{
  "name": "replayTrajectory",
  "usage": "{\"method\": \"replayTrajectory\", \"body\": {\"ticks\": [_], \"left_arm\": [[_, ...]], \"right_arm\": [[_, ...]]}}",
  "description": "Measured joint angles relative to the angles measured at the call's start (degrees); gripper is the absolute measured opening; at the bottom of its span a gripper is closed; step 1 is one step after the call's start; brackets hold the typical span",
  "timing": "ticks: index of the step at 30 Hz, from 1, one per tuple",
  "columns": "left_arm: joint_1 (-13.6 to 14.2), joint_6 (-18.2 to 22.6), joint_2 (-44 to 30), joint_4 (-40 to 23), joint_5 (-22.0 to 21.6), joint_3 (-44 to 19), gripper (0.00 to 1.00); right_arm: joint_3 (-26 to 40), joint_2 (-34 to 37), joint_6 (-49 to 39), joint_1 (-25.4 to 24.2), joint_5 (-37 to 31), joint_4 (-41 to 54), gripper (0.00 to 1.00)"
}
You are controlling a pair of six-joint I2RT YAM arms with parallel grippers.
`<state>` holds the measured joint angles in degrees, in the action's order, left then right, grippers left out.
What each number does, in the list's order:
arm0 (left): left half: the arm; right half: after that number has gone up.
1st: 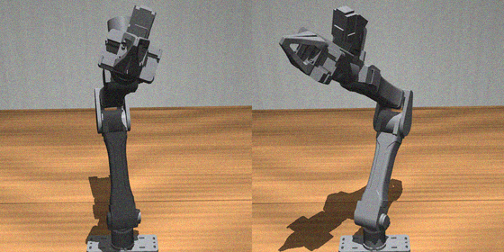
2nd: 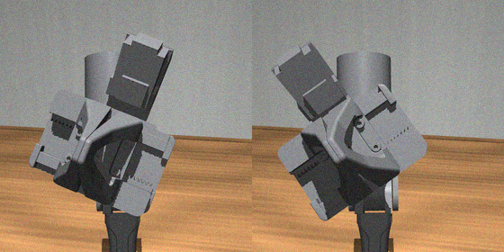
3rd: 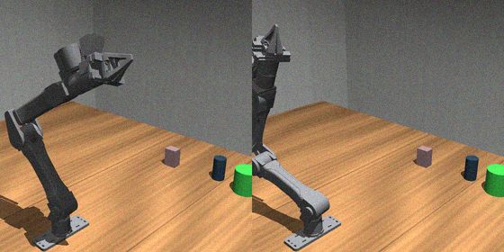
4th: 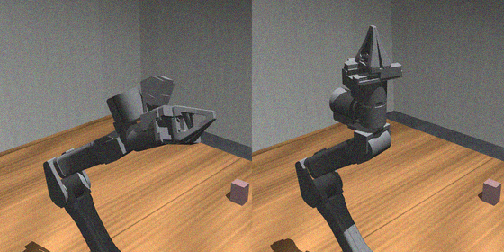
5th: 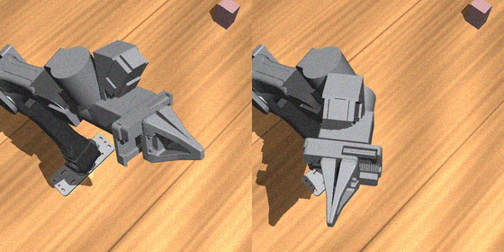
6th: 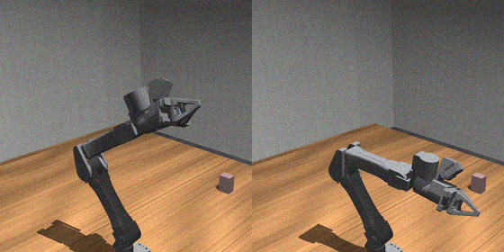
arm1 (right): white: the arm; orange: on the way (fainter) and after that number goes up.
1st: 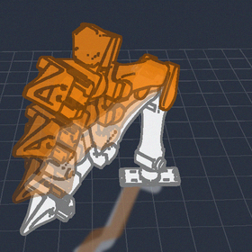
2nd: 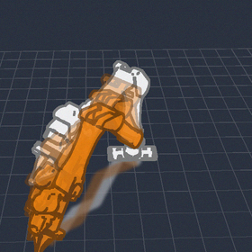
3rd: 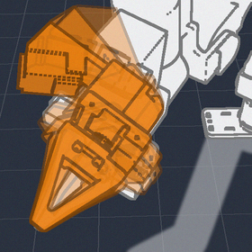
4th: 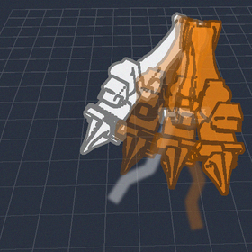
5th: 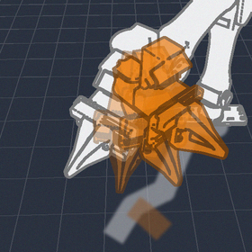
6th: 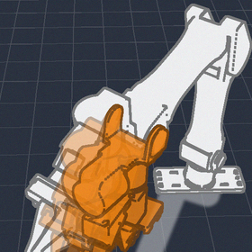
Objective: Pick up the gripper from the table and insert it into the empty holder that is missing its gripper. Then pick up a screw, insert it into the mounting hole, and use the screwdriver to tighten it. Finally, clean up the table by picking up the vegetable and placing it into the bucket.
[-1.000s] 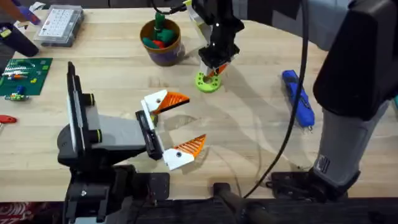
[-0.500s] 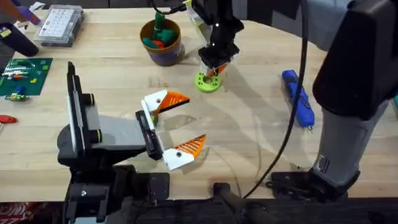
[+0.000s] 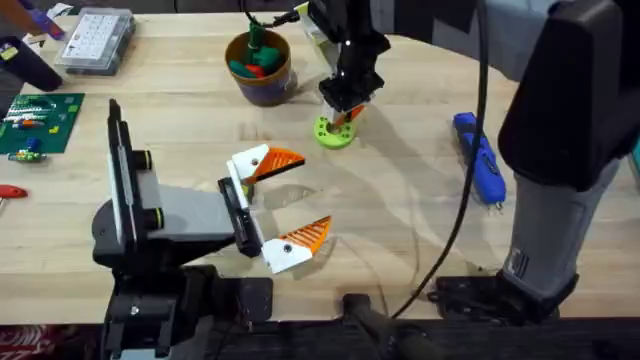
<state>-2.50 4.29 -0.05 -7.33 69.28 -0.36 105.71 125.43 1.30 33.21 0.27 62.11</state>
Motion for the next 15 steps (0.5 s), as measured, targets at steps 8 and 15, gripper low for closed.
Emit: {"method": "replayTrajectory", "body": {"ticks": [8,15], "left_arm": [[0.0,0.0,0.02,0.0,0.0,0.0,0.986],[0.0,-0.01,0.0,0.0,0.0,0.0,0.986]], "right_arm": [[0.0,0.01,0.0,0.0,0.0,-0.27,0.008],[0.0,0.02,0.0,0.0,-0.02,-0.26,0.004]]}}
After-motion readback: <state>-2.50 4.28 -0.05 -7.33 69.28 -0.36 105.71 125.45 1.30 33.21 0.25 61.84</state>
